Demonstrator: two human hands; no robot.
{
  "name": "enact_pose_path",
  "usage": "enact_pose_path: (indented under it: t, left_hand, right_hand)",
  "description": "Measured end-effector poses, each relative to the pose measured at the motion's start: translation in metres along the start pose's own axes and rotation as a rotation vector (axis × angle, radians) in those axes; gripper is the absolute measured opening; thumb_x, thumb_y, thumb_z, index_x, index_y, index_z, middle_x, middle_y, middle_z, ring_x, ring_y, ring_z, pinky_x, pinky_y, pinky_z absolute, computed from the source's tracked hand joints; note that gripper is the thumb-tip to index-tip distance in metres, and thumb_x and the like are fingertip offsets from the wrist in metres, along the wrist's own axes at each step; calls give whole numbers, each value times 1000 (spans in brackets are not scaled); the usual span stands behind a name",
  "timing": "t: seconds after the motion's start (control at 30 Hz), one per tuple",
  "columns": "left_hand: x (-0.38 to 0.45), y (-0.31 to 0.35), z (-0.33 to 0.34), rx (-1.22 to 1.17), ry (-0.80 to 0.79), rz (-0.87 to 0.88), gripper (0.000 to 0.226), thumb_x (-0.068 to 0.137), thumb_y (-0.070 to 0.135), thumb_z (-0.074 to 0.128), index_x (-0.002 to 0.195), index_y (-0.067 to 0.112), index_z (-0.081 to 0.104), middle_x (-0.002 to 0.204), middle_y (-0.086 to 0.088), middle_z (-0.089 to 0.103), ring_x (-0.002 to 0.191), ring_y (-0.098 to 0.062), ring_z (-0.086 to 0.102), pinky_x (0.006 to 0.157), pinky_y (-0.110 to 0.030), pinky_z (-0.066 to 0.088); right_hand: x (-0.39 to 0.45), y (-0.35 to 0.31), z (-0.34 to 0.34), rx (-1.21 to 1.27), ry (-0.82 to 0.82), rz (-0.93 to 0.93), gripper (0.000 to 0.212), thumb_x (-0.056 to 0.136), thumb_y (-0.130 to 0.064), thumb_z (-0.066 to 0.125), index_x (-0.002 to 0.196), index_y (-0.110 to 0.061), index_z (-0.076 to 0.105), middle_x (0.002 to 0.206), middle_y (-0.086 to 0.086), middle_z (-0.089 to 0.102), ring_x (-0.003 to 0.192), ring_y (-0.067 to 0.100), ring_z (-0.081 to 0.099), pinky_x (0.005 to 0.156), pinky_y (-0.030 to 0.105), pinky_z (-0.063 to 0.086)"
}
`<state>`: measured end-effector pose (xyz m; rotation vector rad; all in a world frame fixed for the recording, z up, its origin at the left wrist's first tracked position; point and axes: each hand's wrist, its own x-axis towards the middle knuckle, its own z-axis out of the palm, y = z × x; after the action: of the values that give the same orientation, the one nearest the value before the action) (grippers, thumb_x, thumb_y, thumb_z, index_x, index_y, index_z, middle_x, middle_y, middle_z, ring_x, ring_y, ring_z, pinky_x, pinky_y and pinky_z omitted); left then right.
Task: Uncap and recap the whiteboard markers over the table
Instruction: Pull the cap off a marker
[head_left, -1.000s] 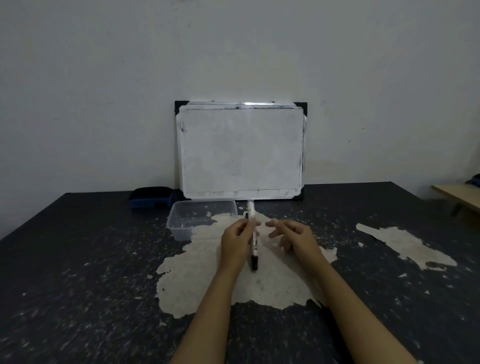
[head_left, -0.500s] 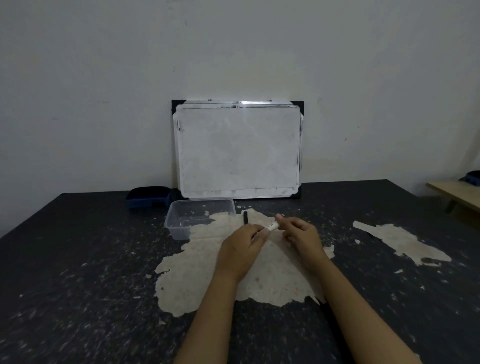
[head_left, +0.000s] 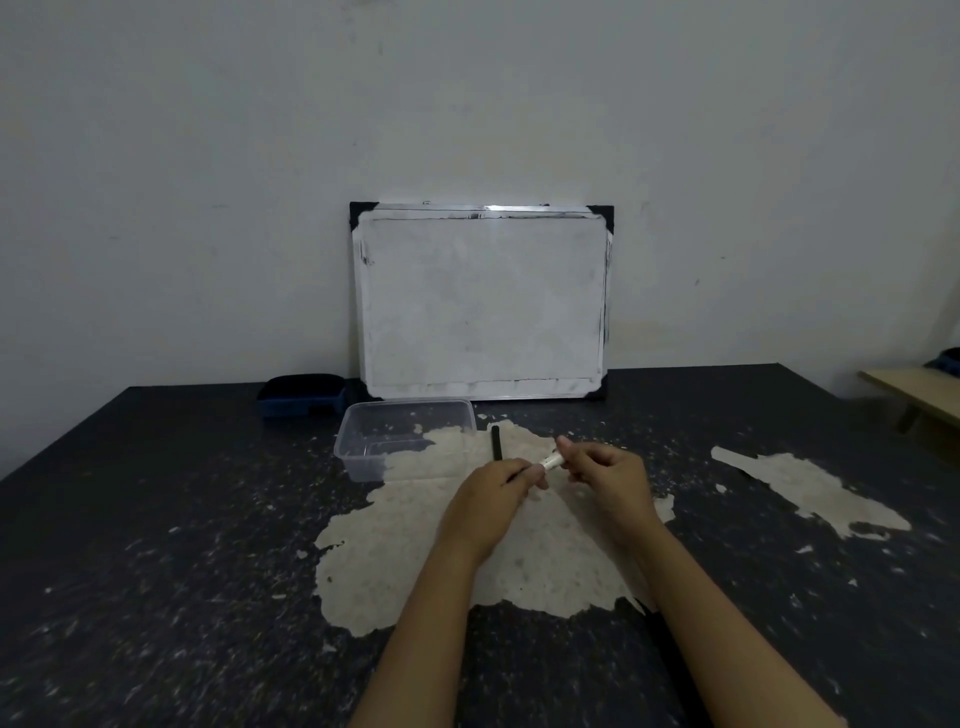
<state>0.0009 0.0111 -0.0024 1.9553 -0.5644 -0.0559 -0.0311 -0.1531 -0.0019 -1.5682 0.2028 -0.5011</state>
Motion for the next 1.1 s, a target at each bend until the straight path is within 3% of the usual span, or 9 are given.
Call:
enact_pose_path:
  t: [0.1,0.2,0.37,0.53,0.63,0.8,0.87,0.93,1.1]
  left_hand:
    - [2,2,-4,-225,-91,-92,36,100,33,50,93,9,75,59,7,47,48,-5,38,49,-18,32]
    - [3,2,-11,-302,-162,-170,38,100,37,51,90,10,75,55,7,46,40,-4,31,40,-16,27]
    - [-2,6,-11,-259,-141,-138,40,99,41,51,88,10,74,57,8,47,44,-2,38,48,-19,31]
    - [-7,6,-16,302,13,62,39,97,49,46,84,25,74,61,9,60,52,-4,50,54,-21,33]
    - [-6,11,-12,444,51,169,34,101,40,41,94,24,70,74,2,72,64,-9,61,59,-24,39]
    - [-1,6,-3,674,144,313,32,105,32,35,102,17,64,78,-5,72,63,-19,61,58,-33,43]
    - [-2,6,1,629,134,282,33,105,30,35,106,18,66,83,-4,72,66,-19,62,59,-31,44]
    - [-2,8,1,429,95,147,33,105,29,36,107,17,67,88,-3,71,72,-19,62,64,-32,46]
    - [-2,22,-12,-29,-150,-182,31,104,25,38,97,10,65,59,6,50,47,-7,43,48,-19,37]
  right_hand:
    - [-2,0,2,-21,2,-24,28,85,-30,74,87,-2,78,75,12,68,68,13,60,61,21,51]
    - [-2,0,3,-64,-13,-57,27,86,-29,74,83,-2,78,71,11,68,63,13,59,57,19,50]
    - [4,-2,-5,-194,-116,-149,34,90,-33,69,80,-1,71,65,8,58,58,12,52,53,18,44]
    - [4,4,-4,-339,-197,-99,42,97,-40,57,75,-5,60,65,1,51,51,4,44,50,20,39]
    - [3,5,-1,-373,-240,-109,42,103,-38,46,71,-13,53,65,4,46,50,4,38,51,19,32]
    - [6,9,1,-428,-133,-124,52,100,-41,52,56,-13,49,55,9,41,48,13,36,49,21,31]
    - [7,9,3,-380,-97,-82,52,99,-41,54,55,-13,50,54,6,42,45,9,35,49,24,31]
    - [6,7,7,-311,-48,-106,52,99,-36,54,54,-12,49,52,4,39,41,5,32,47,20,28]
    - [-3,2,16,-226,-10,-274,55,101,-23,55,48,-11,43,45,0,32,41,7,27,44,21,23]
